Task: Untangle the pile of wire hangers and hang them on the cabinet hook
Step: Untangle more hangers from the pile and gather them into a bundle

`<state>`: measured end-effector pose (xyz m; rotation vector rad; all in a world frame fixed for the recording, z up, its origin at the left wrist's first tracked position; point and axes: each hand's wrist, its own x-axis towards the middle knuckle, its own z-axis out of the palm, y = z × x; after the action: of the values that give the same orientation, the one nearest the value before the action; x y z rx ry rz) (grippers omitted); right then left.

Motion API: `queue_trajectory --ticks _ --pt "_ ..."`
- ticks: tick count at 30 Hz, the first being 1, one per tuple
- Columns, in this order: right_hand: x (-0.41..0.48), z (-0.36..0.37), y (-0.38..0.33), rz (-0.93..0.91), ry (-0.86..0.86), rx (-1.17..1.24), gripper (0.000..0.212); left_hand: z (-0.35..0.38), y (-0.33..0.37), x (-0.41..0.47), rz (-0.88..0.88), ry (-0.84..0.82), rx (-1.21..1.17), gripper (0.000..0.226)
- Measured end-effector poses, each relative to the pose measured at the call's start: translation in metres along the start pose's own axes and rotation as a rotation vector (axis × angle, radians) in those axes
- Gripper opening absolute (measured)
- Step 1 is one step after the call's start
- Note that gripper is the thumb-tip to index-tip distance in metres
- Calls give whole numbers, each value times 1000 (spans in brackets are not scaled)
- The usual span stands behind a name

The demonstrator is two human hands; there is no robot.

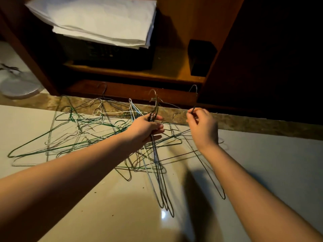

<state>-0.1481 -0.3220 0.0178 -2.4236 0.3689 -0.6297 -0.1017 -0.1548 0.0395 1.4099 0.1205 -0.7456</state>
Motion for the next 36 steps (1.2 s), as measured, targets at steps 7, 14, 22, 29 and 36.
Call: queue_trajectory --ticks 7,14,22,29,36 --pt "-16 26 -21 6 -71 147 16 -5 -5 -1 -14 -67 -46 33" --pt "-30 43 -35 172 -143 499 14 -7 -7 -7 43 -168 -92 21" --pt "-30 53 5 177 -148 287 19 -30 -10 -7 93 -43 13 17" --pt "-10 89 70 238 -538 -322 28 -48 1 -7 161 -53 85 22" --pt "11 128 80 96 -602 -513 37 -72 -1 11 123 -21 396 21"
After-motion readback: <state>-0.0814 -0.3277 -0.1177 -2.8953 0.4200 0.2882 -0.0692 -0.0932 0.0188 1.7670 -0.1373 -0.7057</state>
